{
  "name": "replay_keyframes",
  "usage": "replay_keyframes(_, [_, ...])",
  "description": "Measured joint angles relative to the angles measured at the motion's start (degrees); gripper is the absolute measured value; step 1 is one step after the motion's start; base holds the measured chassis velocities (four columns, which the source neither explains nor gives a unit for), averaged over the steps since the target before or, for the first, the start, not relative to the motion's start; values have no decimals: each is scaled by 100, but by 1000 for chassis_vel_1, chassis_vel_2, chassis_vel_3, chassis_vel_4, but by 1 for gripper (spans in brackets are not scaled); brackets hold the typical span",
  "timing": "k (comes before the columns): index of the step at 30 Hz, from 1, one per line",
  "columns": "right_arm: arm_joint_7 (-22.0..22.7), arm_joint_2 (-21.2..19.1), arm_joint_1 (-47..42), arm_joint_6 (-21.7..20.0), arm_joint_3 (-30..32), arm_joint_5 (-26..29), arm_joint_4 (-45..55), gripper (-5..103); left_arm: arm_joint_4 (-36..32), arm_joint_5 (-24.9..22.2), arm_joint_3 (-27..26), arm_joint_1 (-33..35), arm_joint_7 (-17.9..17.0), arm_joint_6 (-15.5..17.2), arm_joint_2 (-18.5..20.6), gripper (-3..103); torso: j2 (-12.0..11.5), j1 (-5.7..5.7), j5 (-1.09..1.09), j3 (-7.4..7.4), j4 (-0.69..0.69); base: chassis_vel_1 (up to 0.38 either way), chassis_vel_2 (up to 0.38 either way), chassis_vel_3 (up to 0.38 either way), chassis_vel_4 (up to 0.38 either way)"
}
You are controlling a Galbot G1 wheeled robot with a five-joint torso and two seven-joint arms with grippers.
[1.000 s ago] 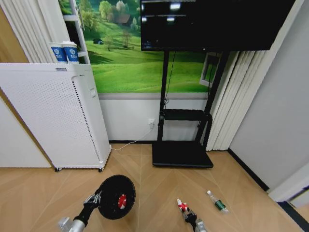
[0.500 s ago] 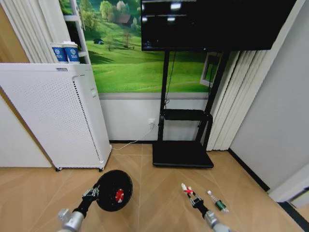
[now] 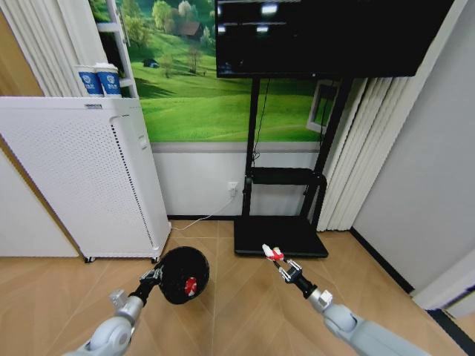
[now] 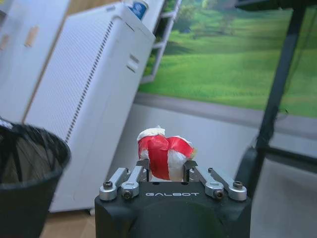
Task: Pick up the trash bin and place the garbage on the floor into it.
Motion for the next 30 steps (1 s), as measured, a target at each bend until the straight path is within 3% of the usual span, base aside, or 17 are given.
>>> replay_keyframes(2, [103, -37, 195, -51, -208, -54, 198, 33, 98, -23, 317, -310, -33, 1, -42, 8, 0, -1, 0, 0, 0, 0, 0, 0, 0])
replay_keyframes(5, [343, -43, 703, -140, -883, -134, 632, 33, 342, -129, 1240, -1119, -137, 3, -261, 8, -1, 1, -1, 1, 1, 0, 0, 0, 0])
replay_keyframes(10, [501, -49, 968, -188, -1374, -236, 877, 33, 562, -222, 1717, -1624, -146, -3, -516, 8, 0, 0, 3, 0, -2, 0, 0, 0, 0])
replay_keyframes(12, [661, -14, 1219, -264, -1802, -300, 963, 33, 792, -297, 2052, -1964, -170, -8, -843, 8, 0, 0, 0, 0, -2, 0, 0, 0, 0])
replay_keyframes(21, [916, 551, 1734, -314, -2544, -309, 427, 33, 899, -374, 2693, -2438, -533, -23, -1709, 8, -1, 0, 2, 0, -1, 0, 0, 0, 0])
replay_keyframes(30, [1012, 602, 1694, -344, -2483, -191, 95, 32, 740, -343, 2875, -2420, -513, -25, -1686, 8, 0, 0, 1, -1, 1, 0, 0, 0, 0])
